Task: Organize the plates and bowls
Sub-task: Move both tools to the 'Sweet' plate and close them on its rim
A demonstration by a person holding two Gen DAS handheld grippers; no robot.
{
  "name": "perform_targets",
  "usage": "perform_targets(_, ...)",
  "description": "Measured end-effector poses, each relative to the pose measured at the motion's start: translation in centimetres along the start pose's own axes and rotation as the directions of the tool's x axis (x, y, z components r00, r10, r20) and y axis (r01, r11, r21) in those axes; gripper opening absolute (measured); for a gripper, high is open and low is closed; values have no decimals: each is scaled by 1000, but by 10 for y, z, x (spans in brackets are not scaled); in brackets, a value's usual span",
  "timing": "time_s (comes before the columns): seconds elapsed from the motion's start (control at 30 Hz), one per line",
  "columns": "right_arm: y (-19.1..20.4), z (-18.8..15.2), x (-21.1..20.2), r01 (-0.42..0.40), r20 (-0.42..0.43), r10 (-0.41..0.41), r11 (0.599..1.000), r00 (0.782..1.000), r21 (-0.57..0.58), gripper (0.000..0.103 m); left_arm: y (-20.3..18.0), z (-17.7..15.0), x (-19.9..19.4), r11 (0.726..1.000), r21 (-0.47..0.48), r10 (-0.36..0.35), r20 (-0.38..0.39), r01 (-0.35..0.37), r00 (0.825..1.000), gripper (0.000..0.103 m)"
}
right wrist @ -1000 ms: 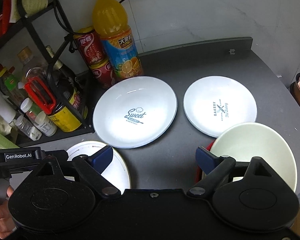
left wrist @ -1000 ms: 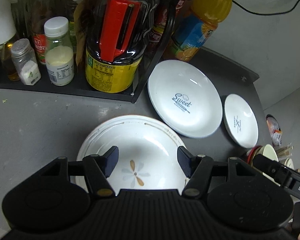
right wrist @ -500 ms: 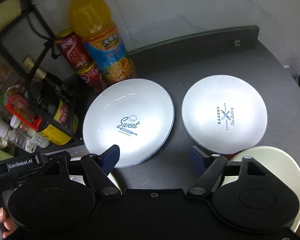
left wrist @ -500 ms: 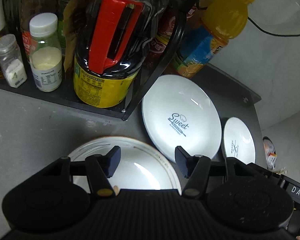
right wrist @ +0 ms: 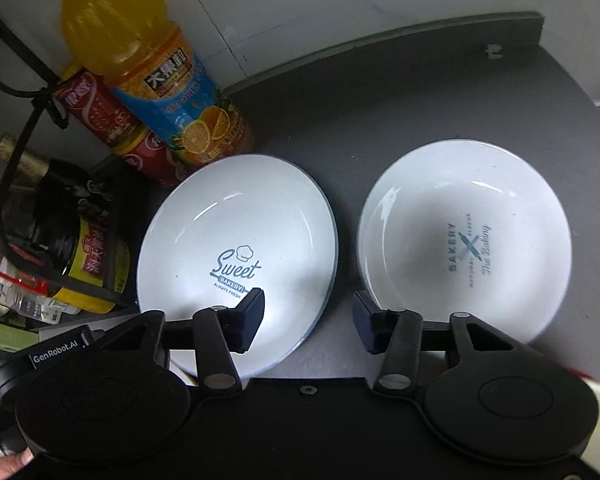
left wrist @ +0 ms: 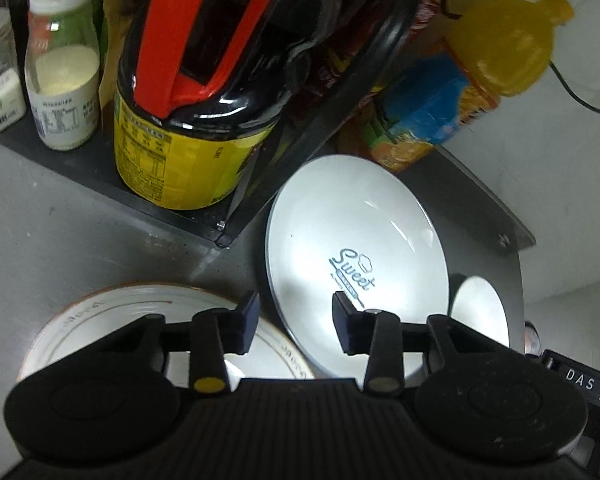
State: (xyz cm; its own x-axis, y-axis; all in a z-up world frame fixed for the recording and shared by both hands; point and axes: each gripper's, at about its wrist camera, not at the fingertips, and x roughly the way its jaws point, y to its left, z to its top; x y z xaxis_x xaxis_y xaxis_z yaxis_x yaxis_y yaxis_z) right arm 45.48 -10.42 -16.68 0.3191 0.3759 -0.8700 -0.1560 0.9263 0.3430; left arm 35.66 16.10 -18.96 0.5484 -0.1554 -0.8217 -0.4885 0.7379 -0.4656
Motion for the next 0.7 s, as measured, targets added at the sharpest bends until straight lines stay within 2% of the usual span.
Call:
perform_targets(0.13,-6,13,16,-7,-37,7,1000,999,3,39,2,1,11,999,-54,7,11,-6,1000,30)
perform_targets(0.4,-13,31,40,-22,-79,21,1000,997,-14,34,11,2,24,989,-146,34,48,-27,998,27)
perform_targets(0.47,-14,34,46,-19,-84,17,1000,996,-23,30,14,2,27,985,-168,37,54,-27,998,26)
perform_targets(0.7,-14,42,64,-29,-98,23,998,995,-60,28,22,-3,40,974,-227,24,72,-7,997,14)
